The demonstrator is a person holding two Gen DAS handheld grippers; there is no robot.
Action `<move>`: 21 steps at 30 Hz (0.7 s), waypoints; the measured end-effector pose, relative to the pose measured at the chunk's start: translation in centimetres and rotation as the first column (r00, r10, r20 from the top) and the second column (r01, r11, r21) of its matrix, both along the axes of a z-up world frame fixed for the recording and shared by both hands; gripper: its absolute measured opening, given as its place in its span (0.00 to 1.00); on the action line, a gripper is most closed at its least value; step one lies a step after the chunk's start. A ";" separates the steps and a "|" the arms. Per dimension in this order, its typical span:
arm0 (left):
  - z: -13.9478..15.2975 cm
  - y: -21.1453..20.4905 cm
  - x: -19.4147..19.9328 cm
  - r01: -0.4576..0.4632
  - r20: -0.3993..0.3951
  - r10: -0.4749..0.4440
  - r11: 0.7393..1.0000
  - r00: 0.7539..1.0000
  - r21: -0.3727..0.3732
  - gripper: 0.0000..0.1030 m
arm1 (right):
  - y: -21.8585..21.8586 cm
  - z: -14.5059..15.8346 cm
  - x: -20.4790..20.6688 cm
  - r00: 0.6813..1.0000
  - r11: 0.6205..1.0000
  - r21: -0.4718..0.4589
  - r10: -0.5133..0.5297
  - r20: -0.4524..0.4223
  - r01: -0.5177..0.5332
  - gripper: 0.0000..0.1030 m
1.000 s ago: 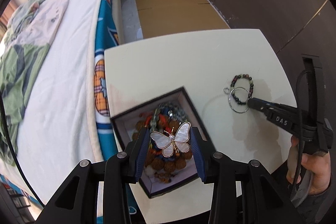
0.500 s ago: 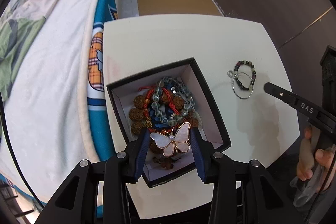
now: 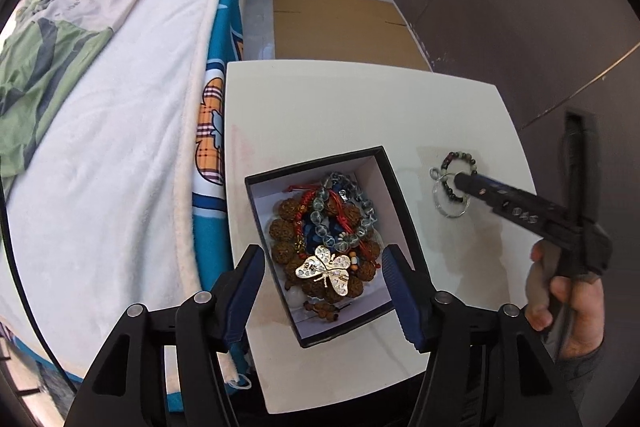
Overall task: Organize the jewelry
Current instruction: 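Lift the silver hoop over the box and release it with the right tool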
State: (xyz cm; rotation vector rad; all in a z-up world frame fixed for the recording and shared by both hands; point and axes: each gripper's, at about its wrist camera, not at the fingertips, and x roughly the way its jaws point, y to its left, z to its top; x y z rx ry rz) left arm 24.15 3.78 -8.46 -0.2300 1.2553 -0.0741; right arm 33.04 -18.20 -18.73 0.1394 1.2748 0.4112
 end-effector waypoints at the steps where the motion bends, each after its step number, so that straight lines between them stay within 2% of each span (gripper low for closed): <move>1: 0.1 0.1 0.0 -0.001 0.003 0.001 1.000 1.000 -0.002 0.60 | 0.0 -0.3 0.0 1.000 1.000 -0.014 0.004 -0.007 -0.004 0.31; 3: 0.4 0.4 -0.1 -0.005 0.013 0.005 1.000 1.000 -0.013 0.60 | 0.2 -0.8 -0.2 1.000 0.998 -0.058 0.012 -0.003 -0.012 0.22; 5: 0.7 0.7 -0.2 -0.005 0.020 0.005 1.000 1.000 -0.017 0.60 | 0.1 -0.8 -0.2 1.000 0.997 -0.074 0.014 -0.009 -0.014 0.07; 10: 1.2 0.9 -0.7 -0.007 0.041 0.008 1.000 0.999 -0.028 0.60 | -0.4 0.0 -0.9 1.000 0.999 -0.037 -0.004 0.004 0.004 0.05; 18: 2.1 1.7 -1.4 -0.020 0.082 0.023 0.999 0.996 -0.035 0.61 | 0.3 4.9 -3.6 0.996 0.988 0.150 0.036 0.077 -0.048 0.05; 21: 2.4 2.0 -1.7 -0.034 0.097 0.037 0.999 0.995 -0.038 0.67 | 1.4 6.1 -4.7 0.993 0.973 0.215 0.066 0.096 -0.085 0.05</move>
